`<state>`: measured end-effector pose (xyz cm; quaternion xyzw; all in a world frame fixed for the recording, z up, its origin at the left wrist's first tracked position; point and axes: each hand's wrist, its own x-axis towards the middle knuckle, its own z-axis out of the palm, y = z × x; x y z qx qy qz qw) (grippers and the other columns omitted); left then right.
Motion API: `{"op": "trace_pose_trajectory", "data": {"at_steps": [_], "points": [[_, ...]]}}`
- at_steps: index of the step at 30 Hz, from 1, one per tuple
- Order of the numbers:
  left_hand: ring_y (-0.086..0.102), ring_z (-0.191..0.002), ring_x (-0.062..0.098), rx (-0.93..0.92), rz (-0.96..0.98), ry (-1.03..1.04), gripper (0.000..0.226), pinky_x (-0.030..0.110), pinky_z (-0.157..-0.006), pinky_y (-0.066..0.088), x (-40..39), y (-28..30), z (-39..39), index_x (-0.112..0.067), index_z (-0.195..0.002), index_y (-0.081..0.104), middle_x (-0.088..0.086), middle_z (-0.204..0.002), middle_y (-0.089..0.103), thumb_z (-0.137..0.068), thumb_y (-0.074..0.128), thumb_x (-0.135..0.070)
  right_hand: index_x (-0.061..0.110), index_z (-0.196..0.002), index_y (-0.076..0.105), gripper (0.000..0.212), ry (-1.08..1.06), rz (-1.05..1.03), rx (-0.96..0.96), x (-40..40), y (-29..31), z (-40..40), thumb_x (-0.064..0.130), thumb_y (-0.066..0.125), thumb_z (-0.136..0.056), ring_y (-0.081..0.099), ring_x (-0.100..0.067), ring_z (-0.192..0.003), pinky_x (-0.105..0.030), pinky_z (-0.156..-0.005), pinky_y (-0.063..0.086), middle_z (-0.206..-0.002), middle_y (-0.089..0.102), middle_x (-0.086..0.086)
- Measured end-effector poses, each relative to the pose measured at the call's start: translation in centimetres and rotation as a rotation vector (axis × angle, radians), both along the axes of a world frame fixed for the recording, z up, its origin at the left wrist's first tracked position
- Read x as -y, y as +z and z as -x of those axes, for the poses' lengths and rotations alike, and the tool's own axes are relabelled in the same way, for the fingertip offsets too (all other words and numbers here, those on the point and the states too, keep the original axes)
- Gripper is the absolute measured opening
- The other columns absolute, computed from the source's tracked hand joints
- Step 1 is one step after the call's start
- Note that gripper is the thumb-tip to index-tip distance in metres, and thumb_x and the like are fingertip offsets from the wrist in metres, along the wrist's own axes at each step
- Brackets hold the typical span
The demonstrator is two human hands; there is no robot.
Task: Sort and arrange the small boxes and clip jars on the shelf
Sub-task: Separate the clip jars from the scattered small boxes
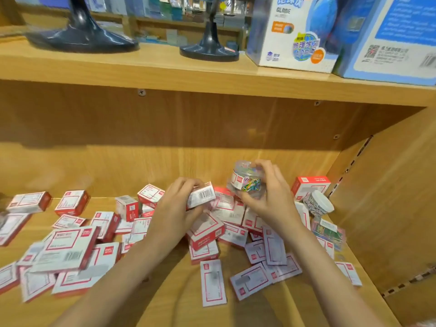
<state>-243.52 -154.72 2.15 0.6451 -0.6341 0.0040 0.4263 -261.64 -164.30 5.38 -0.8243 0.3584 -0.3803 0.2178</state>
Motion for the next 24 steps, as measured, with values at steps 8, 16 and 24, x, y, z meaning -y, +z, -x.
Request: {"op": "trace_pose_trajectory", "data": {"at_steps": [8, 16, 24], "points": [[0.044, -0.09, -0.003, -0.05, 0.129, 0.263, 0.031, 0.001, -0.078, 0.031, -10.1, 0.4, -9.0, -0.016, -0.107, 0.054, -0.004, -0.1, 0.052, -0.082, 0.048, -0.033, 0.038, -0.105, 0.044, 0.05, 0.341, -0.129, -0.006, -4.6, 1.8, -11.8, 0.03, 0.077, -0.068, 0.054, 0.001, -0.085, -0.015, -0.076, 0.041, -0.102, 0.058, 0.009], [0.045, -0.099, 0.006, -0.009, 0.196, 0.705, 0.037, 0.015, -0.085, 0.034, -24.0, 0.5, -20.0, -0.02, -0.116, 0.054, -0.01, -0.107, 0.046, -0.08, 0.046, -0.029, 0.05, -0.094, 0.043, 0.049, 0.751, -0.311, 0.082, -14.0, 1.0, -31.6, 0.033, 0.076, -0.062, 0.062, -0.015, -0.088, -0.038, -0.074, 0.051, -0.106, 0.056, 0.004], [0.045, -0.102, 0.022, 0.092, 0.131, 0.913, 0.047, 0.019, -0.089, 0.03, -28.9, -1.6, -28.7, -0.013, -0.113, 0.06, 0.01, -0.11, 0.052, -0.068, 0.056, 0.0, 0.023, -0.118, 0.044, 0.051, 0.583, -0.105, -0.03, -19.2, -0.7, -44.3, 0.028, 0.072, -0.076, 0.052, -0.023, -0.103, -0.028, -0.079, 0.038, -0.115, 0.048, -0.004]]}}
